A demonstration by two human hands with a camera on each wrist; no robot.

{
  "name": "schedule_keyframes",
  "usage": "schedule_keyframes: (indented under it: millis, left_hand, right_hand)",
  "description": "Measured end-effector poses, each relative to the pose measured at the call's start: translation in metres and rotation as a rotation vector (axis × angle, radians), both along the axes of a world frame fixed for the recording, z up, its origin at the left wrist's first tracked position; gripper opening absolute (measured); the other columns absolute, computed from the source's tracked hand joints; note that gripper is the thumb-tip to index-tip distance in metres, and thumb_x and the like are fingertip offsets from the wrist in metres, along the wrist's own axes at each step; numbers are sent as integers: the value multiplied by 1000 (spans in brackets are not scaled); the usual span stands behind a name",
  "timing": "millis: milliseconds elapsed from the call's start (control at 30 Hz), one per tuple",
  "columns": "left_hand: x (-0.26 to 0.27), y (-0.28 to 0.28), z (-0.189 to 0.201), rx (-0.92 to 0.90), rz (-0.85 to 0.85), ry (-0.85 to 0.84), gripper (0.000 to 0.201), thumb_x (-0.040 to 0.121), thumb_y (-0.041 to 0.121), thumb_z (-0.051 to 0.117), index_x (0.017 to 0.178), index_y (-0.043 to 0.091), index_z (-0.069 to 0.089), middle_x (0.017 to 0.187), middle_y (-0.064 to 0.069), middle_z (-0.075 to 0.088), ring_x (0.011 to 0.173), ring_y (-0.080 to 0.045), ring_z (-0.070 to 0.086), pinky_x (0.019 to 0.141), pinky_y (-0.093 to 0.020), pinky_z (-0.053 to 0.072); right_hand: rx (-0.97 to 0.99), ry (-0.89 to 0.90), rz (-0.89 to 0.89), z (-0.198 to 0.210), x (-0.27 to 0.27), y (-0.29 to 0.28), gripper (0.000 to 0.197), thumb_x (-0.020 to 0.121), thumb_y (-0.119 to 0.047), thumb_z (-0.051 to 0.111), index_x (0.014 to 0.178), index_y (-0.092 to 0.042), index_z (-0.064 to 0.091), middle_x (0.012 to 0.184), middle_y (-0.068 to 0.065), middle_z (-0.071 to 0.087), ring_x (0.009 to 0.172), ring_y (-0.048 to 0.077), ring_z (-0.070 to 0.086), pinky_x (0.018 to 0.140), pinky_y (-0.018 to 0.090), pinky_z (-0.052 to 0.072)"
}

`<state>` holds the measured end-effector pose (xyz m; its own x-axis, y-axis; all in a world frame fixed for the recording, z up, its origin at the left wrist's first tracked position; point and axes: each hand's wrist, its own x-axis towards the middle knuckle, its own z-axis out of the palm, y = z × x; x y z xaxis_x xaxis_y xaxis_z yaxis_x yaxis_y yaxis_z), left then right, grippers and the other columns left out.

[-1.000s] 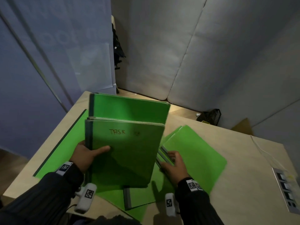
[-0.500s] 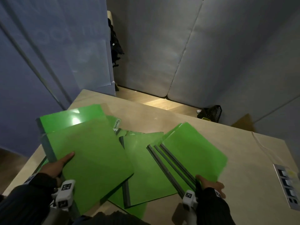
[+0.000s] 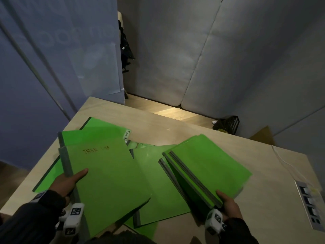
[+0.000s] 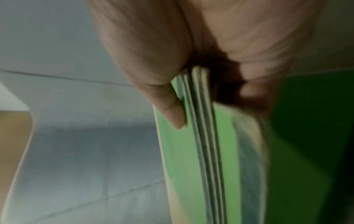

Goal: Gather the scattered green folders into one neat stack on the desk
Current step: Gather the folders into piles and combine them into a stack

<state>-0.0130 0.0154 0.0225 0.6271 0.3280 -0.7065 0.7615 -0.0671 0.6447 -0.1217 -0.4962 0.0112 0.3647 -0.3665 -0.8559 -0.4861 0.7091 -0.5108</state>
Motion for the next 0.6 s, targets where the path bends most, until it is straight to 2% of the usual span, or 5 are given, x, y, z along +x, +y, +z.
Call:
schedule_keyframes:
  millis: [100, 167, 233, 400, 600]
  left_hand:
    - [-2, 1, -15, -121, 19, -60, 73, 51, 49, 85, 106, 7, 61, 112, -26, 66, 99, -45, 62, 93, -62, 45]
    - [-3, -5, -12, -189, 52, -90, 81, 51, 50, 83, 116, 8, 59, 115, -27, 66, 102, -47, 62, 93, -65, 45]
    - [-1, -19, 2, -246, 55, -119, 72, 65, 45, 77, 123, 7, 55, 121, -26, 63, 106, -45, 61, 97, -62, 43]
    - [1, -56, 16, -339, 103, -210, 28, 96, 25, 55, 122, 15, 47, 126, -8, 53, 89, -27, 54, 91, -40, 38]
    - [1, -71, 1, -313, 223, -226, 89, 64, 73, 68, 124, 7, 54, 106, -18, 67, 97, -39, 64, 88, -56, 51]
  right_hand:
    - [111, -185, -25, 9, 13, 30, 36, 95, -4, 58, 131, -6, 54, 120, 18, 65, 100, 38, 64, 68, 43, 57]
    - [127, -262, 52, 7, 19, 51, 60, 77, -2, 79, 129, 3, 51, 131, 31, 60, 111, 47, 62, 69, 47, 61]
    - [161, -282, 112, 5, 25, 76, 90, 54, -3, 92, 130, 8, 46, 134, 41, 50, 122, 56, 53, 74, 53, 60]
    - [169, -362, 280, 8, 43, 156, 92, 59, -5, 92, 131, 23, 42, 133, 41, 52, 121, 57, 54, 94, 67, 49]
    - [174, -142, 464, 13, 45, 233, 108, 62, -10, 93, 148, -3, 28, 142, 28, 49, 128, 45, 49, 107, 56, 43]
